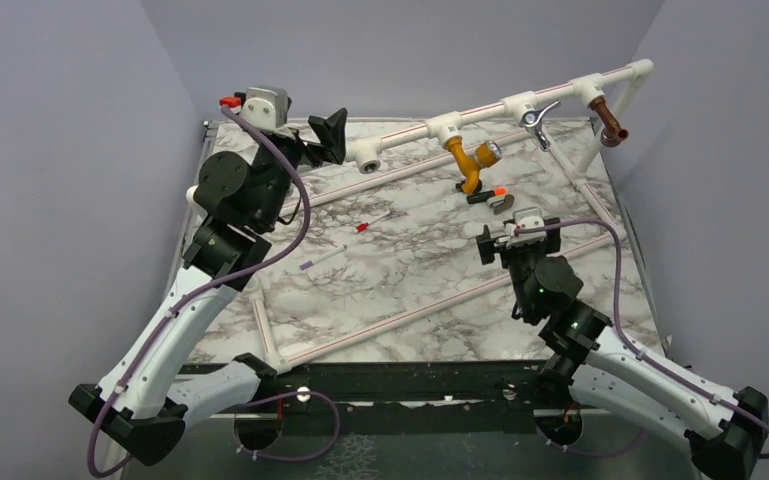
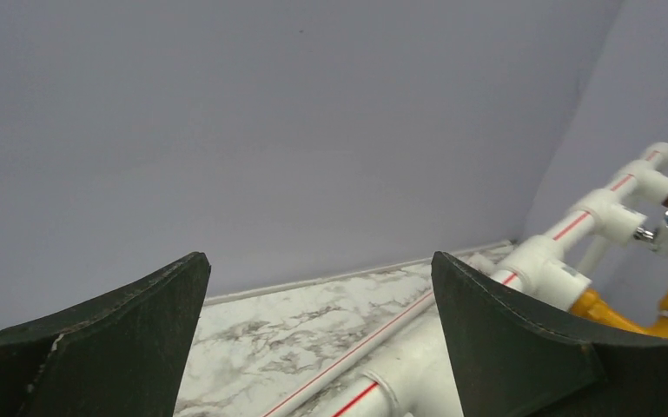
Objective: Install the water faucets
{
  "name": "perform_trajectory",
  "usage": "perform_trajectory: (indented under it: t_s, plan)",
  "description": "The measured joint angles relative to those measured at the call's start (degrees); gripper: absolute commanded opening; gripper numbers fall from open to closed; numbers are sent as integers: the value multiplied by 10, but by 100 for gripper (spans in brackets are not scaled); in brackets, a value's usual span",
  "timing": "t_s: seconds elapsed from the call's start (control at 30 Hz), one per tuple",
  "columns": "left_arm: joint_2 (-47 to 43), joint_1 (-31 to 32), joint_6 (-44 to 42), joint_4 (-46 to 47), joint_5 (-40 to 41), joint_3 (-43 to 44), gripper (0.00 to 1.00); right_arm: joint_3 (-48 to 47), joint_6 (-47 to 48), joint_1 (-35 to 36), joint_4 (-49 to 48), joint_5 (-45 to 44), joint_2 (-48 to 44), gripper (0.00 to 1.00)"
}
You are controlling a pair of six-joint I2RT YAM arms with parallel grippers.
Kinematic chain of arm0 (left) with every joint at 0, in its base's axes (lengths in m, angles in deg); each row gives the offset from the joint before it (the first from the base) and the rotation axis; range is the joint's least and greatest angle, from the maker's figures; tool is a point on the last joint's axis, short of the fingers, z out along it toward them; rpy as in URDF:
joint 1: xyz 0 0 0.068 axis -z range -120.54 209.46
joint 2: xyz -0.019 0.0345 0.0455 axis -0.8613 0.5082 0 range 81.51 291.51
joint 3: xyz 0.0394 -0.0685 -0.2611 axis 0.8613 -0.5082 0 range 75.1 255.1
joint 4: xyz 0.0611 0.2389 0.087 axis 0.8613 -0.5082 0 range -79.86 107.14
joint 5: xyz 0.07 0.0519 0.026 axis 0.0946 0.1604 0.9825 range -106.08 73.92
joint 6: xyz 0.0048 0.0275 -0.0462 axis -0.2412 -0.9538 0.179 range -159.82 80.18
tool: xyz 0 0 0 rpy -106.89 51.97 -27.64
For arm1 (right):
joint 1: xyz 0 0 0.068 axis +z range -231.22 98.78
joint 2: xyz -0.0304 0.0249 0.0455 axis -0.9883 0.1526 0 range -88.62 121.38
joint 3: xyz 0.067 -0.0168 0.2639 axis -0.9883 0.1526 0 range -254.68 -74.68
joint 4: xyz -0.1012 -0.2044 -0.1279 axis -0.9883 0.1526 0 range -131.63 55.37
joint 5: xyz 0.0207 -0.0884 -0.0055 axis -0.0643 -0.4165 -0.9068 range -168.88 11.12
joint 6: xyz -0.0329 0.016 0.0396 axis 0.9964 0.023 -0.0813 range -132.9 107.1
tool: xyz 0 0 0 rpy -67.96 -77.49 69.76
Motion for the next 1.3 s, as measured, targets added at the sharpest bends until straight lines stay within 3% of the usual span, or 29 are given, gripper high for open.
perform_trajectory:
  t_s: [0.17,0.37,0.57,0.67,1.0,1.3]
  plan:
    - [-30,0,11,-2,-93,-4,99,52,-8,-36,-100,7,52,100]
    - [-110,0,36,-2,-207,-47,99,102,-75,-201,-205,57,138,100]
    - [-186,0,63,36,-292,-143,99,168,-104,-285,-370,82,300,100]
    - [-205,0,72,52,-320,-180,99,183,-103,-309,-458,113,379,100]
    - [-223,0,71,59,-337,-249,99,185,-99,-356,-632,213,511,100]
    - [-274,0,73,79,-357,-288,99,184,-103,-378,-645,270,525,100]
